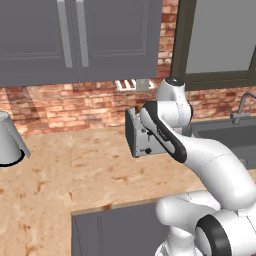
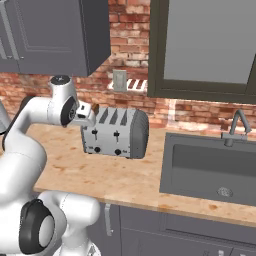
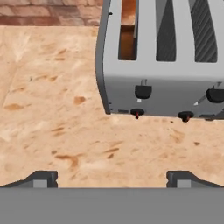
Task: Start the toaster. Once the lever pops up, take the bread to the plate on the dining counter.
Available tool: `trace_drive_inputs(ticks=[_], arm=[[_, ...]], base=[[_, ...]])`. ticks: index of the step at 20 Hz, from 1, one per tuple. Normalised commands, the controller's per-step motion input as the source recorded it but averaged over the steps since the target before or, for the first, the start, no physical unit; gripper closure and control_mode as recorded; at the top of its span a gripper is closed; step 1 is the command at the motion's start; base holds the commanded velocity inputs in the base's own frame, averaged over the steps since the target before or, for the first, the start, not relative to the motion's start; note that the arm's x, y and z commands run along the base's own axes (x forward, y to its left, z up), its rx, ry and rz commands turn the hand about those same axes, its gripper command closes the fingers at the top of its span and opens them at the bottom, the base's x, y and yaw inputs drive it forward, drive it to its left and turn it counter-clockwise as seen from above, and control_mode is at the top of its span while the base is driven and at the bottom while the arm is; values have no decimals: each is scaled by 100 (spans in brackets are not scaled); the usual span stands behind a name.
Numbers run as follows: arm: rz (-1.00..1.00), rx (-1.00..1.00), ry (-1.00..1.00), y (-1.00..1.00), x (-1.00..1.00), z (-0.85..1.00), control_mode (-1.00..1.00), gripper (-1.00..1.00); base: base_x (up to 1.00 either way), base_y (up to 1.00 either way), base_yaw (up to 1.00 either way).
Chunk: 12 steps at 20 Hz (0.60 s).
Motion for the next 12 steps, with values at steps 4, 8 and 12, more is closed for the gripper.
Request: trace_drive_inputs(ticks=[4, 8, 12], arm=[[0, 0, -5, 0, 11, -16, -100, -100], [0, 0, -5, 0, 14, -18, -100, -100], [0, 0, -3, 0, 19, -18, -100, -100]], base=[[0, 0, 0], [0, 0, 0], [0, 0, 0]])
